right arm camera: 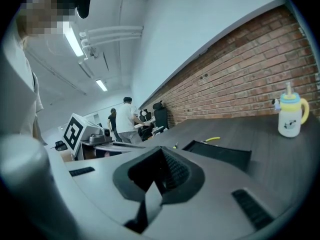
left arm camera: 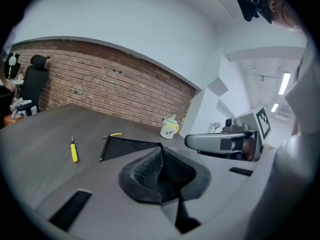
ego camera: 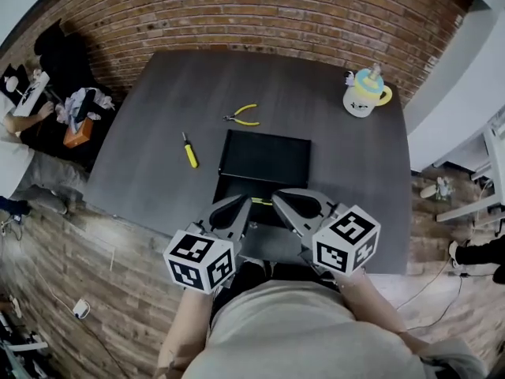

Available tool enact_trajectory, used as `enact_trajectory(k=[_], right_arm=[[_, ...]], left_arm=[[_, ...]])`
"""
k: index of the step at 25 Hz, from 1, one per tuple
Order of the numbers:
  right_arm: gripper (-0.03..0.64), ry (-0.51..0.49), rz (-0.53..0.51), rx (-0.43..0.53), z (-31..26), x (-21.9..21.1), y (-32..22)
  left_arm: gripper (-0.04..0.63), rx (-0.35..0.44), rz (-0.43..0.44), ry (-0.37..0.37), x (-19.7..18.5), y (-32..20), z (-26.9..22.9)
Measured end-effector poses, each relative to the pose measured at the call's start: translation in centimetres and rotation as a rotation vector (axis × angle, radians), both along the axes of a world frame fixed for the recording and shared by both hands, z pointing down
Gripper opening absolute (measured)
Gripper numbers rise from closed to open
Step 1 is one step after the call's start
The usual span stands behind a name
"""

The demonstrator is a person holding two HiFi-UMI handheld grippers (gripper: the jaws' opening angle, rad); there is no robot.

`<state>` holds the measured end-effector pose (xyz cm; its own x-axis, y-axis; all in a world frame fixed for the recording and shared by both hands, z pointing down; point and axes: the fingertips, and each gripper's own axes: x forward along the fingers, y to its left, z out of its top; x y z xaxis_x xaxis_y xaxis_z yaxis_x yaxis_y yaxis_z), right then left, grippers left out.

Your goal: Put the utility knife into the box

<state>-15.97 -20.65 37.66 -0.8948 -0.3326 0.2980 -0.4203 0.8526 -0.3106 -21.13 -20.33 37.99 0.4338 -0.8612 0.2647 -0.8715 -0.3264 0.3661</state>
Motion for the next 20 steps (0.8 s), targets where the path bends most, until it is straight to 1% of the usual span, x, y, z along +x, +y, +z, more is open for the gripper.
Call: enact_trajectory(k=[4, 7, 11, 17, 20], right_arm=[[0.005, 0.006, -0.026, 0.001, 0.3, -0.4, 0.4], [0.005, 0.016, -0.041, -0.004, 0.7, -0.4, 0.7], [0.005, 0.033, -0.055, -0.012, 1.4, -0.2, 0.6], [0.005, 0.062, -0.057, -0.018, 1.8, 0.0, 0.7], [0.005, 0.075, -0.058, -0.032, 2.0, 0.0, 0.8]], left_arm=[[0.026, -0.013, -0.04, -0.021, -0.4, 0.3, 0.8], [0.026, -0.03, -0.05, -0.026, -0.5, 0.5, 1.4], [0.026, -0.055, -0.051, -0.1, -0.6, 0.6, 2.6], [0.026, -0.072, -0.042, -0.096, -0.4, 0.5, 3.1], [0.026, -0.075, -0.022, -0.111, 0.1, 0.6, 3.2]])
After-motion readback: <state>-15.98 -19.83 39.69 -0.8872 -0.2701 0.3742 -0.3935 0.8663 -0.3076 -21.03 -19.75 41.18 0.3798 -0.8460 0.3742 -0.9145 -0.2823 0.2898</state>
